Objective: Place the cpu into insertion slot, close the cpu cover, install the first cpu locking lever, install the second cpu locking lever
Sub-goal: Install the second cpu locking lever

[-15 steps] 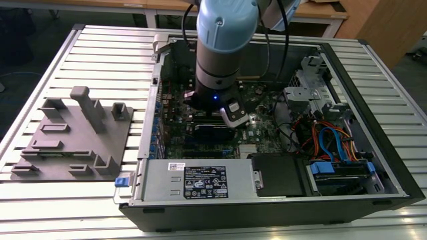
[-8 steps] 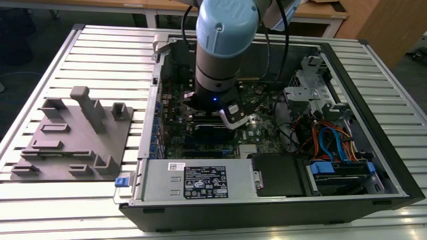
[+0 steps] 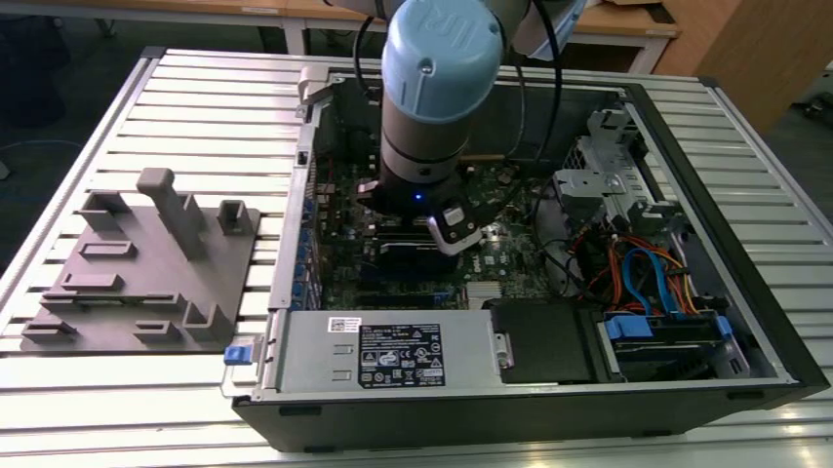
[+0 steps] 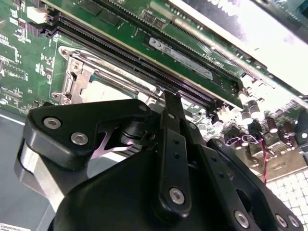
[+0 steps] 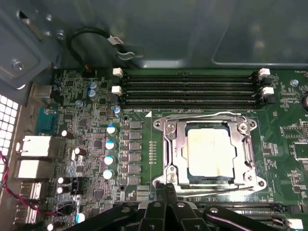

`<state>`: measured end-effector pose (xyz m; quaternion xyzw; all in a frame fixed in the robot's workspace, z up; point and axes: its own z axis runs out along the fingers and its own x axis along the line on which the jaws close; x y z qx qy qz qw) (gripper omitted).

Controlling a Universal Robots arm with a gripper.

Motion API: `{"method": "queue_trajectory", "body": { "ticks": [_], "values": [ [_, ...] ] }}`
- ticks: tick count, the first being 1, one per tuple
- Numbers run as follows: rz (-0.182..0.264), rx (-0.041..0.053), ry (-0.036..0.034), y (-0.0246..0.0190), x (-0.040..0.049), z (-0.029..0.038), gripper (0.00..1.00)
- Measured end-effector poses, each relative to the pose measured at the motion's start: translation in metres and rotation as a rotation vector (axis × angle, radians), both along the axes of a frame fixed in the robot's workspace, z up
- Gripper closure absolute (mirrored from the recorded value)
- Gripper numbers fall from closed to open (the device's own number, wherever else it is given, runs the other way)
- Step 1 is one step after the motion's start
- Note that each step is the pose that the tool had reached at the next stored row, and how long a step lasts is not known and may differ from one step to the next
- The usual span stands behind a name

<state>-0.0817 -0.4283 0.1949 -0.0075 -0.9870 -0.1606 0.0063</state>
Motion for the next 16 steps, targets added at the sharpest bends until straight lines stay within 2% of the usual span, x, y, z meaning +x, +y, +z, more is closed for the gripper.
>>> {"method": "queue_trajectory", "body": {
  "ticks": [2, 10, 16],
  "values": [
    [0.0, 0.0082, 0.0, 0.0, -0.0001, -0.0008, 0.9],
    [0.0, 0.031, 0.0, 0.0, -0.0002, -0.0037, 0.9],
    [0.0, 0.0398, 0.0001, -0.0001, -0.002, -0.006, 0.9]
  ]
}}
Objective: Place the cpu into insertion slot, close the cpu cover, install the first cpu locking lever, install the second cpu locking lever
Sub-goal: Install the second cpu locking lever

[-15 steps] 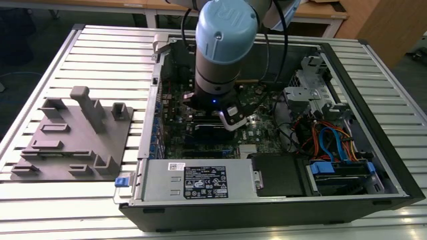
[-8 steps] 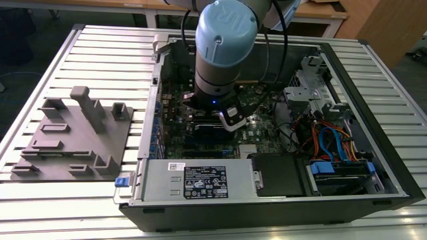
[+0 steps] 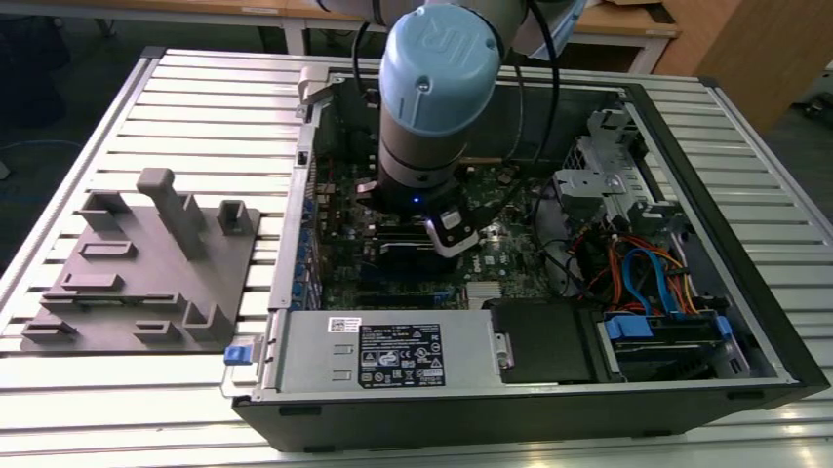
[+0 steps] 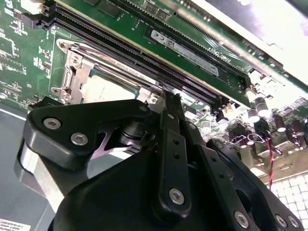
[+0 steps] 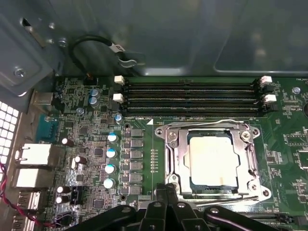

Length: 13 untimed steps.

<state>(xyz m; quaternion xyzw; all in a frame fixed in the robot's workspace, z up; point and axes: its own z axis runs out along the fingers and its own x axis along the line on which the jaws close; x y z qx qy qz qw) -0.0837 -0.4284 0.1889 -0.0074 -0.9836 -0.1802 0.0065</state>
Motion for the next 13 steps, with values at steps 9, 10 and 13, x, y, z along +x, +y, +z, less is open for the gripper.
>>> {"method": "queue_trajectory", "body": {
  "ticks": [9, 10, 13],
  "values": [
    [0.0, 0.0094, -0.0005, 0.0001, -0.0018, -0.0021, 0.9],
    [0.0, 0.0096, -0.0004, 0.0001, -0.0023, -0.0016, 0.9],
    [0.0, 0.0122, -0.0003, 0.0001, -0.004, 0.0044, 0.9]
  ]
}}
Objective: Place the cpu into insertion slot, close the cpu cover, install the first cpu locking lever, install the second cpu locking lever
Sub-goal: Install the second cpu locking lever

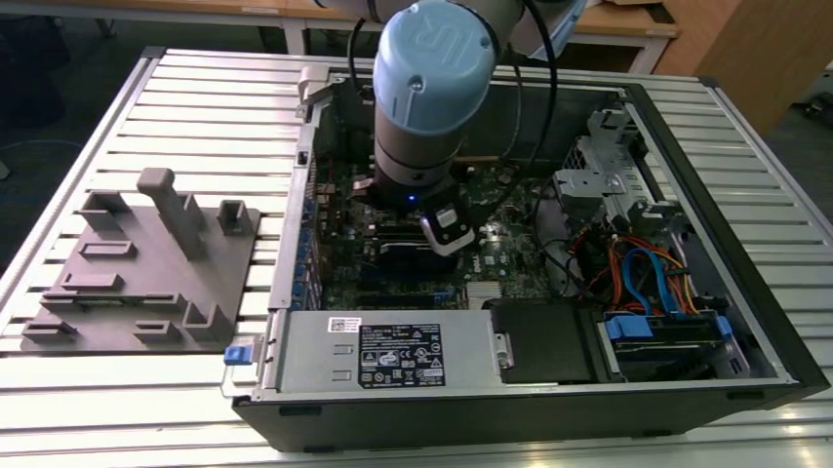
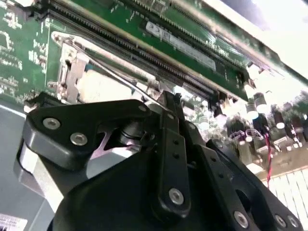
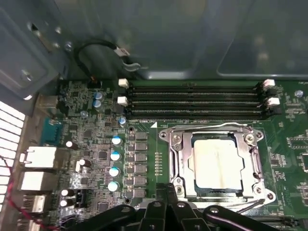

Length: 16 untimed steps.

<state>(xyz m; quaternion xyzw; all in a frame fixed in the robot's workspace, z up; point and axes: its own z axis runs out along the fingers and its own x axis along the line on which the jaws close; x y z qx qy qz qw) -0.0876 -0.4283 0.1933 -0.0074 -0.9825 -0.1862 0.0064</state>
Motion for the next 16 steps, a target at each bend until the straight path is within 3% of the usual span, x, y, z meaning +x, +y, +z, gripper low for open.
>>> {"method": "queue_trajectory", "body": {
  "ticks": [5, 12, 16],
  "values": [
    [0.0, 0.0042, -0.0002, 0.0, -0.0005, 0.0175, 0.9],
    [0.0, 0.0058, -0.0002, 0.0, -0.0006, 0.0468, 0.9],
    [-0.001, 0.0082, -0.0001, 0.0001, -0.0003, 0.0501, 0.9]
  ]
}}
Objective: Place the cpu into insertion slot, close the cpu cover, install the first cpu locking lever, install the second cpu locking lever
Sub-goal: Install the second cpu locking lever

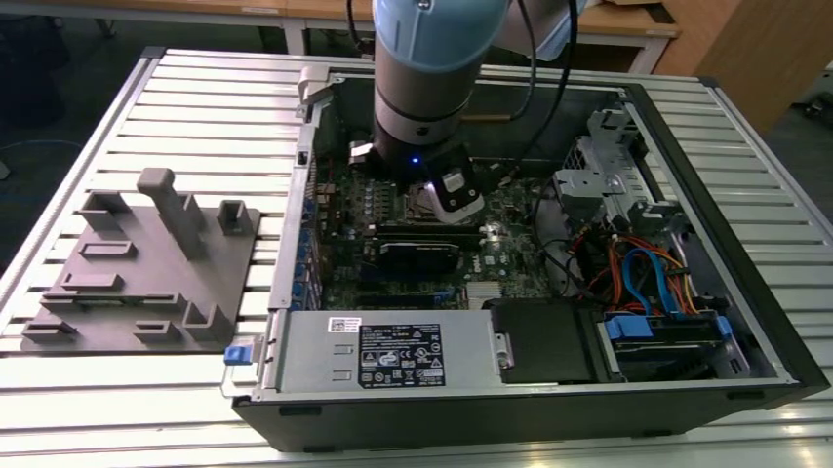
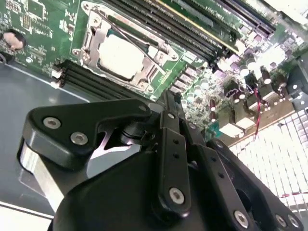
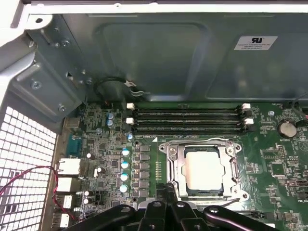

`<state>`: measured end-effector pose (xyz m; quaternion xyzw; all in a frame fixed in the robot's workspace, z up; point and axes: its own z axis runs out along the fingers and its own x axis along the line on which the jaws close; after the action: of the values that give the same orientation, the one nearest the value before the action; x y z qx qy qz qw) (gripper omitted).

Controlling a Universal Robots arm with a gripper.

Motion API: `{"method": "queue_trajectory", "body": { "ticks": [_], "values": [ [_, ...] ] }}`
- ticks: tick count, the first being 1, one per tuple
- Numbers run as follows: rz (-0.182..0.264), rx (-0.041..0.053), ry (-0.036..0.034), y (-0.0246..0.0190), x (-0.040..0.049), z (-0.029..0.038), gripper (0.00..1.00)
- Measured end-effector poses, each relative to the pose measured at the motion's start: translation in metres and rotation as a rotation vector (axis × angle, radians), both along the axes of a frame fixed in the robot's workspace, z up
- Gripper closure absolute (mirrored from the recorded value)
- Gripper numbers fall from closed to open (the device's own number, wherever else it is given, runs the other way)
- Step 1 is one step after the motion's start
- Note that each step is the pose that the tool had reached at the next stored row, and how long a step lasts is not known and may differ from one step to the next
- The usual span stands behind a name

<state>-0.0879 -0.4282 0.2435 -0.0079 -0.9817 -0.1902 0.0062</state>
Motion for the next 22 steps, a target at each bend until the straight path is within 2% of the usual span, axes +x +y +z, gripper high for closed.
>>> {"method": "queue_trajectory", "body": {
  "ticks": [2, 4, 15, 17, 20, 22],
  "values": [
    [0.0, 0.0002, 0.0002, -0.0001, 0.0, 0.0001, 0.9],
    [0.0, 0.006, 0.0002, -0.0001, -0.0002, 0.0001, 0.9],
    [0.0, 0.006, 0.0005, -0.0001, 0.0001, 0.0001, 0.9],
    [0.0, 0.006, 0.0025, -0.0001, 0.0035, 0.0001, 0.9],
    [0.0, 0.0059, 0.0093, -0.0001, 0.0063, 0.0005, 0.9],
    [0.0, 0.0048, 0.0149, -0.0001, 0.0063, 0.0038, 0.9]
  ]
}}
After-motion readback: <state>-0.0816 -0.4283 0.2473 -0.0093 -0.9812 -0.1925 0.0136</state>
